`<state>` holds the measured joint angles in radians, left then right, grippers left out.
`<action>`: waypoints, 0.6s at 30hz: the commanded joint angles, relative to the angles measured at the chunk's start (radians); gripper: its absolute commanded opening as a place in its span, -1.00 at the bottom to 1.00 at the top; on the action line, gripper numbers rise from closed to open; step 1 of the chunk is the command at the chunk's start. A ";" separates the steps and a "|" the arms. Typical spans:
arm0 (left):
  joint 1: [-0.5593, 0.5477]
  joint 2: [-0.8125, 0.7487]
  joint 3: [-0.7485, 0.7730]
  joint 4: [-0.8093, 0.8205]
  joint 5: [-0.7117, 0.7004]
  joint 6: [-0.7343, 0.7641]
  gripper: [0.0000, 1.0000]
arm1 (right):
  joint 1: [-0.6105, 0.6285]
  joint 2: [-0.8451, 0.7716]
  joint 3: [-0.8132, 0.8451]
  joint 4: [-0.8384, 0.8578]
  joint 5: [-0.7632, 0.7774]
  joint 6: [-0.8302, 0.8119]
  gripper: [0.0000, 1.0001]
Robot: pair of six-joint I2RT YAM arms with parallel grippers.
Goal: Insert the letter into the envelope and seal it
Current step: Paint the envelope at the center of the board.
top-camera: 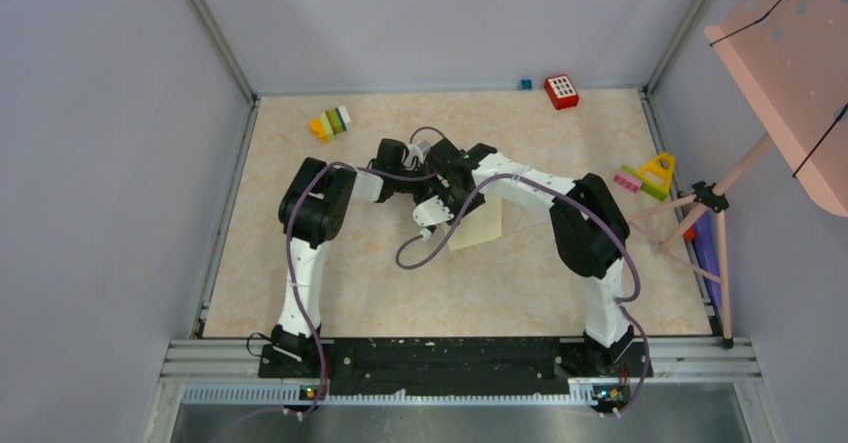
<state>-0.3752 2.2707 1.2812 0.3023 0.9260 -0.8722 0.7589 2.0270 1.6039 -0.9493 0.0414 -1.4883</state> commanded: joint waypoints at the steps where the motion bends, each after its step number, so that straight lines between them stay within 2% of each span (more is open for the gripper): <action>1: -0.008 0.023 -0.016 -0.080 -0.098 0.056 -1.00 | 0.005 0.012 0.025 0.116 0.022 0.010 -1.00; 13: -0.008 0.026 -0.013 -0.075 -0.087 0.054 -1.00 | -0.007 0.057 0.037 0.203 0.066 0.005 -1.00; 18: -0.001 0.046 -0.002 -0.052 -0.050 0.028 -1.00 | -0.012 0.062 0.041 0.179 0.052 -0.003 -1.00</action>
<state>-0.3748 2.2711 1.2823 0.3027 0.9295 -0.8726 0.7547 2.0602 1.6062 -0.7841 0.1043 -1.4887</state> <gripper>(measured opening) 0.009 0.205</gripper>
